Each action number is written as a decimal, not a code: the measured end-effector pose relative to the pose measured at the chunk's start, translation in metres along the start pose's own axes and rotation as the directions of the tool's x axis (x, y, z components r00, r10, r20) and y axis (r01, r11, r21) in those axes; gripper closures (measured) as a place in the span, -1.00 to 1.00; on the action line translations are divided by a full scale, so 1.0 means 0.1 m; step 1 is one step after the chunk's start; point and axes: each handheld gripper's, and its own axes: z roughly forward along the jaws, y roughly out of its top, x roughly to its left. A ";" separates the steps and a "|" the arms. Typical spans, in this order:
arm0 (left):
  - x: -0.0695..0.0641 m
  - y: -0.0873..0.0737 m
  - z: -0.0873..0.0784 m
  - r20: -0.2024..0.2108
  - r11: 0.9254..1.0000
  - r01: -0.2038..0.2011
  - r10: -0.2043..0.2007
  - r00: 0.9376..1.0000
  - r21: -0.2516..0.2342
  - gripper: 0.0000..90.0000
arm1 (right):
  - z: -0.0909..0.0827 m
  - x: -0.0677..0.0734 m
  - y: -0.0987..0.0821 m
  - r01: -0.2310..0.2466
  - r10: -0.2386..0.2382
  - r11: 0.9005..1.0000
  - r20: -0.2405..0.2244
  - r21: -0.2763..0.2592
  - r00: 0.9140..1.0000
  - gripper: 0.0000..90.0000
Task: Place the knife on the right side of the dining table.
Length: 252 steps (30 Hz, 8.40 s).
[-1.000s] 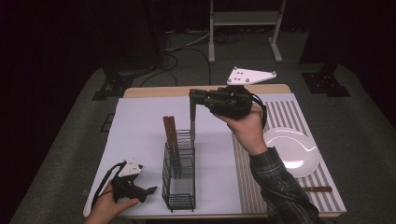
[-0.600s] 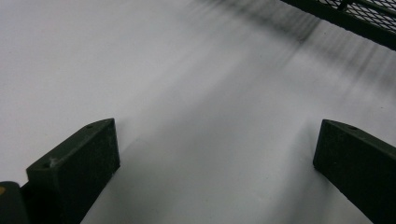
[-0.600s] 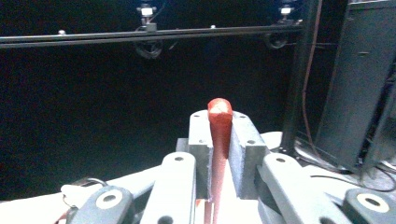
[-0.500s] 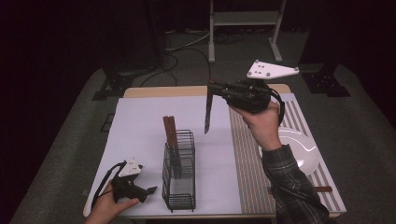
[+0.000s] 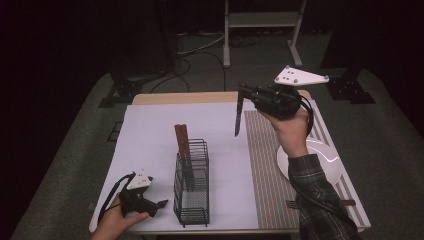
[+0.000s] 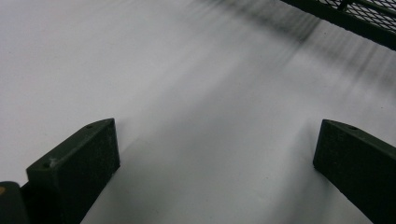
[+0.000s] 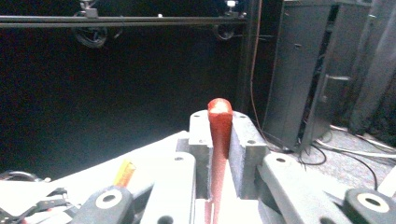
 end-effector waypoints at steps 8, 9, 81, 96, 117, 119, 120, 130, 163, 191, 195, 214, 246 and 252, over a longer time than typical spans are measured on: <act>0.00 0.00 0.00 -0.001 1.000 -0.002 0.002 1.000 0.000 -1.00 | -0.03 -0.15 -0.09 -0.007 0.006 1.000 0.060 0.010 0.998 0.76; 0.00 0.00 0.00 -0.001 1.000 -0.002 0.002 1.000 0.000 -1.00 | -0.04 -0.17 -0.11 -0.008 0.007 1.000 0.069 0.010 0.998 0.76; 0.00 0.00 0.00 -0.002 1.000 -0.003 0.003 1.000 -0.001 -1.00 | -0.08 -1.02 -1.09 -0.164 0.143 0.986 0.345 0.033 0.928 0.64; 0.00 0.00 0.00 -0.001 1.000 -0.002 0.002 1.000 -0.001 -1.00 | -0.19 -1.12 -1.11 -0.173 0.145 0.984 0.389 0.038 0.910 0.64; 0.00 0.00 0.00 -0.002 1.000 -0.003 0.003 1.000 -0.001 -1.00 | -0.39 -1.26 -1.21 -0.193 0.149 0.980 0.447 0.054 0.882 0.60; 0.00 0.00 0.00 -0.002 1.000 -0.003 0.003 1.000 -0.001 -1.00 | -0.42 -1.27 -1.23 -0.198 0.154 0.979 0.451 0.051 0.879 0.59; 0.00 0.00 0.00 -0.002 1.000 -0.003 0.003 1.000 -0.001 -1.00 | -0.42 -1.27 -1.23 -0.201 0.158 0.978 0.451 0.048 0.878 0.59; 0.00 0.00 0.00 -0.001 1.000 -0.002 0.002 1.000 -0.001 -1.00 | -0.50 -1.29 -1.29 -0.204 0.160 0.978 0.457 0.049 0.875 0.55; 0.00 0.00 0.00 -0.001 1.000 -0.002 0.002 1.000 0.000 -1.00 | -0.65 -1.40 -1.51 -0.230 0.160 0.971 0.531 0.068 0.832 0.33; 0.00 0.00 0.00 -0.002 1.000 -0.002 0.002 1.000 0.000 -1.00 | -0.78 -1.52 -1.81 -0.303 0.200 0.950 0.590 0.080 0.783 0.14; 0.00 0.00 0.00 -0.002 1.000 -0.002 0.002 1.000 0.000 -1.00 | -0.79 -1.53 -1.85 -0.314 0.207 0.946 0.598 0.080 0.775 0.09; 0.00 0.00 0.00 -0.002 1.000 -0.002 0.002 1.000 0.000 -1.00 | -0.82 -1.60 -2.08 -0.386 0.239 0.916 0.630 0.107 0.739 -0.07; 0.00 0.00 0.00 -0.002 1.000 -0.002 0.002 1.000 -0.001 -1.00 | -0.79 -1.71 -2.27 -0.486 0.275 0.861 0.668 0.149 0.692 -0.17; 0.00 0.00 0.00 -0.002 1.000 -0.002 0.002 1.000 -0.001 -1.00 | -0.78 -1.72 -2.29 -0.495 0.275 0.854 0.672 0.158 0.688 -0.17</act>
